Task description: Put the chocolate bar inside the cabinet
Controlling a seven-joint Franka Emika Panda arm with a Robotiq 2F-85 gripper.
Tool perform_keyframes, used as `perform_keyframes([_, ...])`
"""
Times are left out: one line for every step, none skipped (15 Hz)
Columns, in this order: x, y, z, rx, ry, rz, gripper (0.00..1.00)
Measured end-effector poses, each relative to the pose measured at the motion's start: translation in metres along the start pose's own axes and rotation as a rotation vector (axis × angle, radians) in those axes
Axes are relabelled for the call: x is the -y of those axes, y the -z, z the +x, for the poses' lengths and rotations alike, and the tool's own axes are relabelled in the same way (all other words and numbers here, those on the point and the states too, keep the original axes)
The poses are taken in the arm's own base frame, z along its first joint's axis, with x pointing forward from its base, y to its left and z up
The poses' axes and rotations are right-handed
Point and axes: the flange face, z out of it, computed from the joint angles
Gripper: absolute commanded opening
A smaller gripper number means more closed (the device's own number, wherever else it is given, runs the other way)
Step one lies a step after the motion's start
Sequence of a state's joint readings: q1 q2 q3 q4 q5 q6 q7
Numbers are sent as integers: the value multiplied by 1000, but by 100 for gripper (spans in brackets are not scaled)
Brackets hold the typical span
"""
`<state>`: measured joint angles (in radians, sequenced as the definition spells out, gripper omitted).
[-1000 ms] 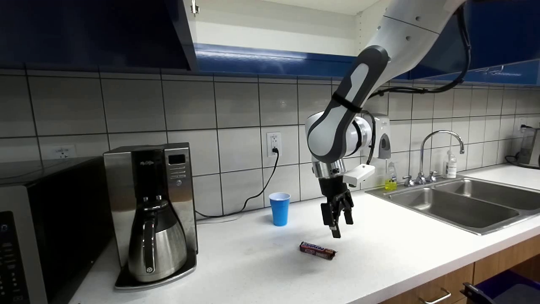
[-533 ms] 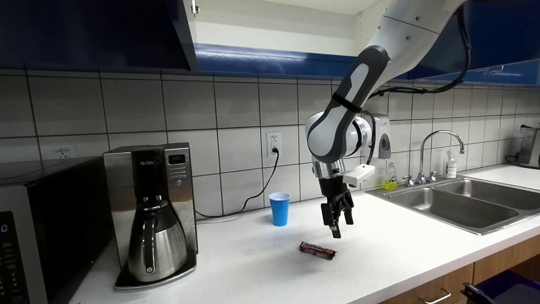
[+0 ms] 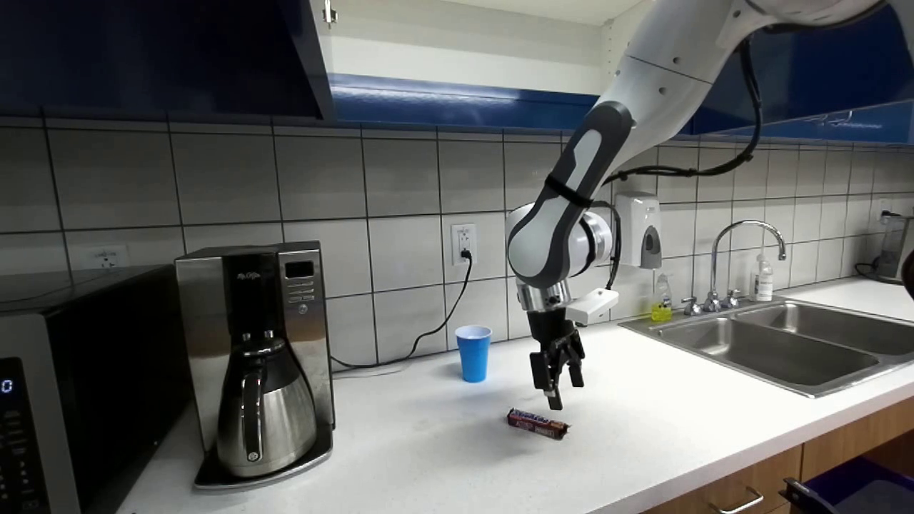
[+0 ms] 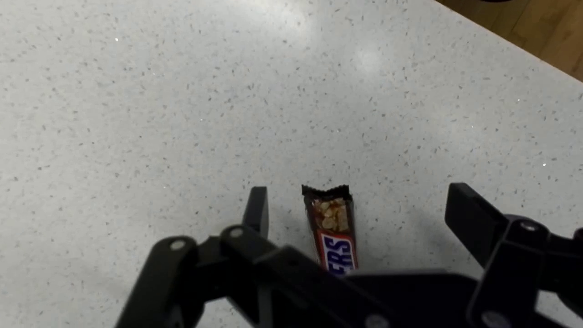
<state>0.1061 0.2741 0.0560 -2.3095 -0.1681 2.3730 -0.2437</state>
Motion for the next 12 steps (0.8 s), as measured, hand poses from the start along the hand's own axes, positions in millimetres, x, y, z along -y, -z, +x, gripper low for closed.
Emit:
perform_keyframes([0,-3,6,-2,3,0,100])
perform_keyframes([0,-6,11,-2,7,1,100])
perform_keyframes([1,-9,17,-1,12,1,100])
perform_keyframes([2,-12,22,-1,17,1,100])
perform_keyframes([3,-15,26,0,23,1,100])
perform_keyframes([4,-18,29,1,30,-2,100])
perform_keyframes([5,-21,32,0,37,-5,100])
perform_keyframes([5,-23,34,-2,43,-9,100])
perform_keyframes([5,-25,36,-9,48,-13,100])
perform_keyframes([5,-27,38,-25,49,-16,100])
perform_keyframes([5,-28,40,-40,50,-18,100])
perform_keyframes([5,-29,41,-56,50,-20,100])
